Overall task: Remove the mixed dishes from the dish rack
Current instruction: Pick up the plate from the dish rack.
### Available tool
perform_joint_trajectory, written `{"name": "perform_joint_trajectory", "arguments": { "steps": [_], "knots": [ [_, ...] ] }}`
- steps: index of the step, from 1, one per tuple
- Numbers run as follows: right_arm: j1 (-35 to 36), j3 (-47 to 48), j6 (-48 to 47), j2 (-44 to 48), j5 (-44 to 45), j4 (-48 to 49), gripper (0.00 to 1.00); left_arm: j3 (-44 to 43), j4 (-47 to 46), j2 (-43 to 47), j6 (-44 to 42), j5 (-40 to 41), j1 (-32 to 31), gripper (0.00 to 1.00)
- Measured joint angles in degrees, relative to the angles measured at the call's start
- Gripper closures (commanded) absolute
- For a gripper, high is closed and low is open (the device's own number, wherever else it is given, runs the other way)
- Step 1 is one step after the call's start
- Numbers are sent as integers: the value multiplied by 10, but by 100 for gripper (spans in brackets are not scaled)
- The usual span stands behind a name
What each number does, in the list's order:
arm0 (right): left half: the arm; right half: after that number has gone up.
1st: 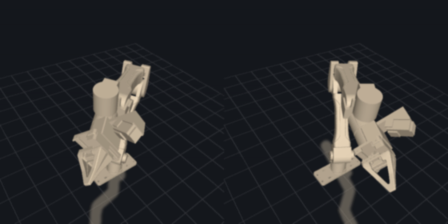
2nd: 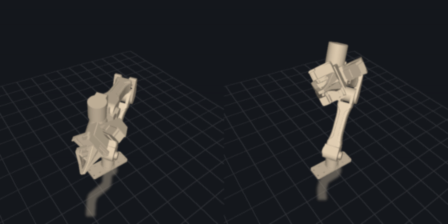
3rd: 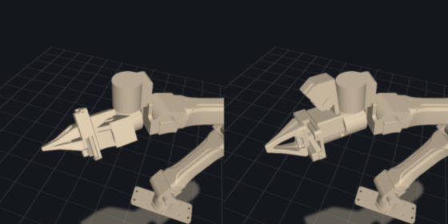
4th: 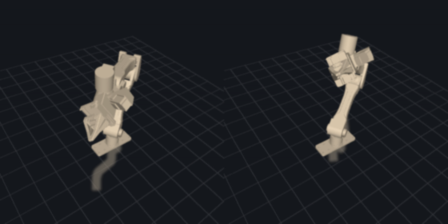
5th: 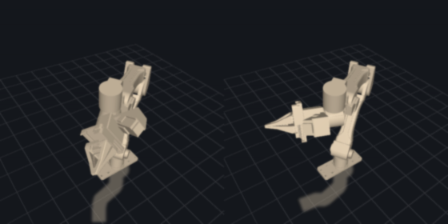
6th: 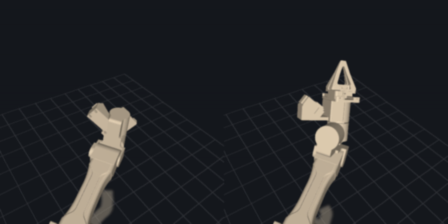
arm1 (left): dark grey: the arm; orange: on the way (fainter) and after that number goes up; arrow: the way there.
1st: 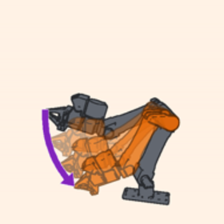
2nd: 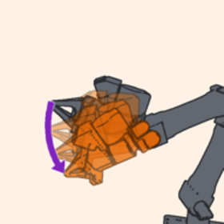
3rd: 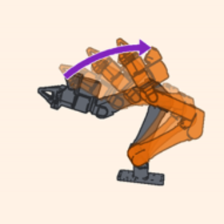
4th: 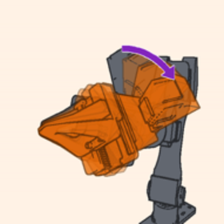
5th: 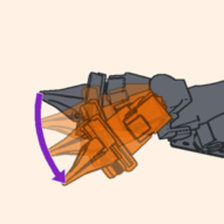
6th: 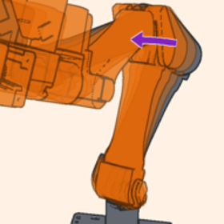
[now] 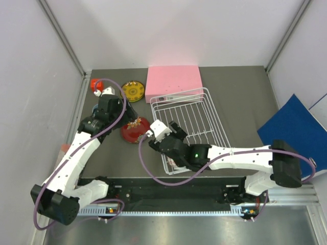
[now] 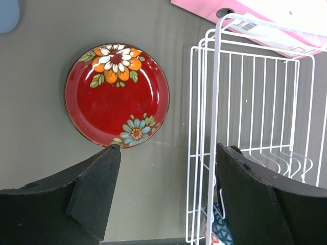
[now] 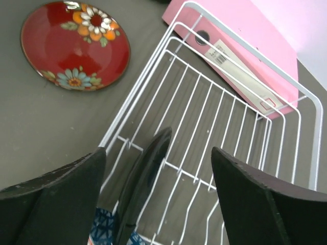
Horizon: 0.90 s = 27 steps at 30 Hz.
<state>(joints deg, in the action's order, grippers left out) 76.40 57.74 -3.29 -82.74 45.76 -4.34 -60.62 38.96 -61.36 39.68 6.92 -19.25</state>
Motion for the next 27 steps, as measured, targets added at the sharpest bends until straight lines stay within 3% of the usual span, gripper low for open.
{"name": "perform_joint_trajectory", "arguments": {
  "steps": [2, 11, 16, 27],
  "knots": [
    [-8, 6, 7, -3, -12, 1, 27, 3, -2, 0, -3, 0, 0, 20],
    [-16, 8, 63, -19, -59, -26, 31, 22, -5, 0, -7, 0, 0, 20],
    [-16, 7, 96, -19, -74, -33, 47, 27, -9, 0, -6, -1, 0, 20],
    [-16, -7, 132, -23, -86, -38, 49, 39, -17, 0, -4, -5, 0, 20]
  ]
}}
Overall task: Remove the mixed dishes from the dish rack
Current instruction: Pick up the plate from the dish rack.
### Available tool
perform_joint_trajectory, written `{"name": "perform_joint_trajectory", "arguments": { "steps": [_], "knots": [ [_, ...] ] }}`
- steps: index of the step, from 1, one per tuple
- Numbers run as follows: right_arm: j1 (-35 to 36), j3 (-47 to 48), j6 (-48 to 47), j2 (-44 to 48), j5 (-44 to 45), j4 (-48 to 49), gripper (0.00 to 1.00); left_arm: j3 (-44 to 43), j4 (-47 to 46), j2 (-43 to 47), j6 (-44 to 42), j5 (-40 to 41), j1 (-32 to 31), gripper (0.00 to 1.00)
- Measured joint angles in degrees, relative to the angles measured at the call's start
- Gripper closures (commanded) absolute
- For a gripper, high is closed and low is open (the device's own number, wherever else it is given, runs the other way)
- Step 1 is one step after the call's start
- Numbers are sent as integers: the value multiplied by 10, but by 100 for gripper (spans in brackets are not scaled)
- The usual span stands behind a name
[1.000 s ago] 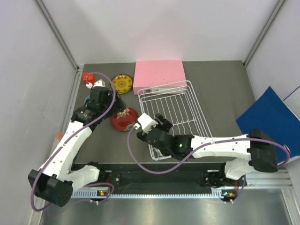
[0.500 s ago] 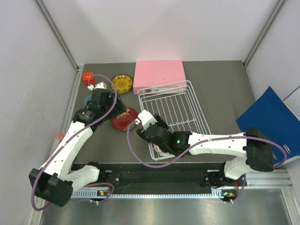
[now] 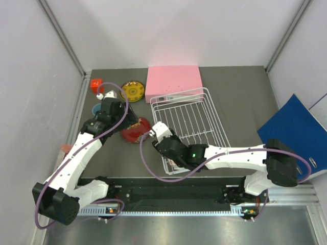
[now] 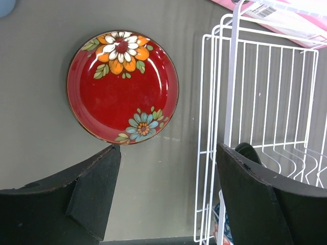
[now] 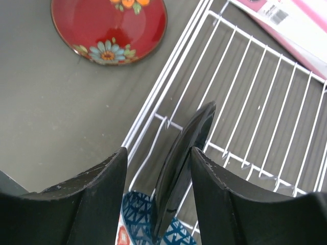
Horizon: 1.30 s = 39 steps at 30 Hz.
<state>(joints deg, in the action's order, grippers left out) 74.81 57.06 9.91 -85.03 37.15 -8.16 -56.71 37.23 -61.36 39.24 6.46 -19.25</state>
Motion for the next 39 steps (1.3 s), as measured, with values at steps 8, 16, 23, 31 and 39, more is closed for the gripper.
{"name": "perform_joint_trajectory", "arguments": {
  "steps": [8, 16, 23, 31, 39],
  "knots": [
    [-1, -8, 14, -16, 1, -5, 63, 17, -4, 0, 1, 0, 0, 20],
    [-3, -12, 22, -15, 9, -12, 87, 22, -9, 0, 3, 0, 0, 20],
    [-3, -11, 59, -9, 16, 2, 100, 22, -9, 0, 3, 0, 0, 20],
    [-3, -8, 43, 11, 12, -33, 100, 24, -10, 0, 3, -1, 0, 21],
    [-3, 4, 26, 30, 4, -96, 100, 25, -13, 0, 2, -2, 0, 21]
  ]
}}
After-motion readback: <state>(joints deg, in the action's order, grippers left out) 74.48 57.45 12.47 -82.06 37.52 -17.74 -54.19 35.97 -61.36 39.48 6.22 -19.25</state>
